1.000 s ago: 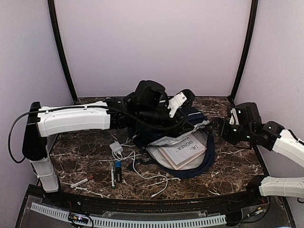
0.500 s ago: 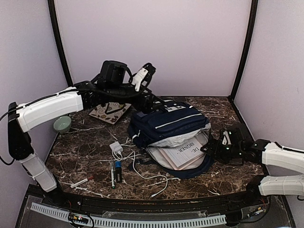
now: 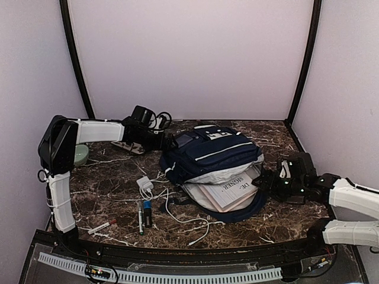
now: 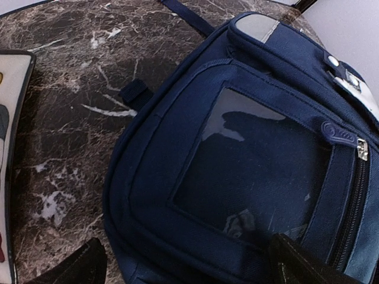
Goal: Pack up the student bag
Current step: Rotate the student bag at the center of the board, then pick up the largest pocket of the bag from the student bag.
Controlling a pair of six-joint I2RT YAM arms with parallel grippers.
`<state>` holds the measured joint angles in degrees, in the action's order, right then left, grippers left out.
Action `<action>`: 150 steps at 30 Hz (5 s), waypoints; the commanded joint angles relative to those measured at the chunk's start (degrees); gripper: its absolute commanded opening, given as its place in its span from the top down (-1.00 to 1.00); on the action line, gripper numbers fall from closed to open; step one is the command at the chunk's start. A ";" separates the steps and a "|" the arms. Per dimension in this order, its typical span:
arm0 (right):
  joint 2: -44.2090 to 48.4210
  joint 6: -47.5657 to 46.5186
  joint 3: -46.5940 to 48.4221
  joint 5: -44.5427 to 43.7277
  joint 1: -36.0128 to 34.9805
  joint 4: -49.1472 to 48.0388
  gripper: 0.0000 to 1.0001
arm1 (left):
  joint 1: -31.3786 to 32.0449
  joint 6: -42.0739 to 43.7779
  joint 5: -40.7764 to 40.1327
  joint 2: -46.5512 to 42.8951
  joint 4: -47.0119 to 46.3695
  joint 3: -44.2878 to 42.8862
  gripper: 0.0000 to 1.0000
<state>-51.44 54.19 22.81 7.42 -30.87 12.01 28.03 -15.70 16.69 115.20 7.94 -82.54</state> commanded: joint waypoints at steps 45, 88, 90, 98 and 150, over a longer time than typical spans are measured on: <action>-48.97 -26.77 48.16 2.63 22.70 5.81 0.46 | 6.87 -17.93 -0.60 -27.72 -18.75 42.16 1.00; -51.56 -0.20 36.70 -28.74 -37.06 4.34 0.43 | 5.45 -15.62 -1.22 -32.41 -24.91 50.57 -0.04; -51.84 -0.50 35.22 -26.14 -35.61 1.72 0.42 | 5.43 -15.29 -0.94 -31.53 -25.34 50.43 -0.04; -54.40 -4.68 39.71 -26.45 -32.98 3.95 0.32 | 5.45 -14.96 1.25 -27.77 -28.42 49.61 -0.15; -42.31 -19.94 23.40 -22.03 -19.02 -13.31 0.62 | 18.69 -15.73 13.63 -15.08 -36.84 38.16 1.00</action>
<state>-94.43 34.09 48.80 -15.20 -51.62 6.52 42.15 -31.92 25.50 101.41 -28.34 -42.09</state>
